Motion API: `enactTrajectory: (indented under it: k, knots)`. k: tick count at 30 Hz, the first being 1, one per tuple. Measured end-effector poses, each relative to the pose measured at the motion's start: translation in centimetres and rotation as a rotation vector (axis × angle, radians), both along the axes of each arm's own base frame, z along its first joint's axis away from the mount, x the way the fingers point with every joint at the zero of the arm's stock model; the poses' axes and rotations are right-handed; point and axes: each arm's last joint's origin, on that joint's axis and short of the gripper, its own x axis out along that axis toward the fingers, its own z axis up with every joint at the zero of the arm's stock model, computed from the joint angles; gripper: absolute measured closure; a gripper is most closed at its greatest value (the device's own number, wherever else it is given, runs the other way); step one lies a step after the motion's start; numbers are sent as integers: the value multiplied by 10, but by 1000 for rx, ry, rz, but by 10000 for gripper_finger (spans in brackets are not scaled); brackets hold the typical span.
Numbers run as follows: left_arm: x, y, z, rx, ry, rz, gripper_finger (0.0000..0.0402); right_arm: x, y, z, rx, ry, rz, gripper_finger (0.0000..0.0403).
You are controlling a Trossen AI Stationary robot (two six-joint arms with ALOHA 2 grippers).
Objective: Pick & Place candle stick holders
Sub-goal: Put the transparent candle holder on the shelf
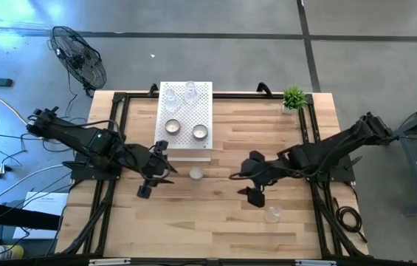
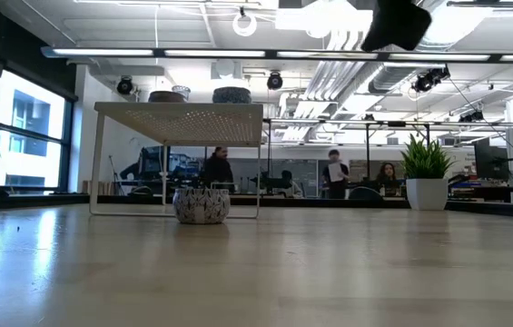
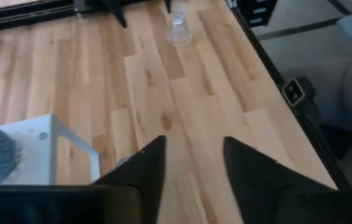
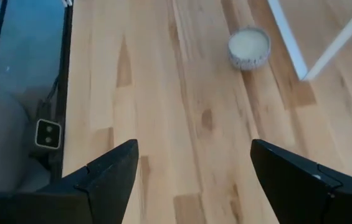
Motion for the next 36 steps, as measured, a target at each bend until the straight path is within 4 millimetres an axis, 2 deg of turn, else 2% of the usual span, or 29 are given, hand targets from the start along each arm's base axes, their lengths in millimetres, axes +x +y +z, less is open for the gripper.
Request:
enactTrajectory:
  k: [8,14,20,28,36]
  knots:
    - [6,-1,-5,39,14,9,91,-17,3,-11,92,216,-123,98]
    - [9,-3,-8,47,26,10,24,-32,4,-19,229,439,-268,98]
    - [15,-5,-13,54,46,9,9,-39,10,-20,323,541,-330,98]
    - [24,-9,-22,60,90,-3,8,-53,37,-20,437,629,-422,98]
    - [26,-10,-26,53,111,-3,8,-71,62,-20,425,598,-512,98]
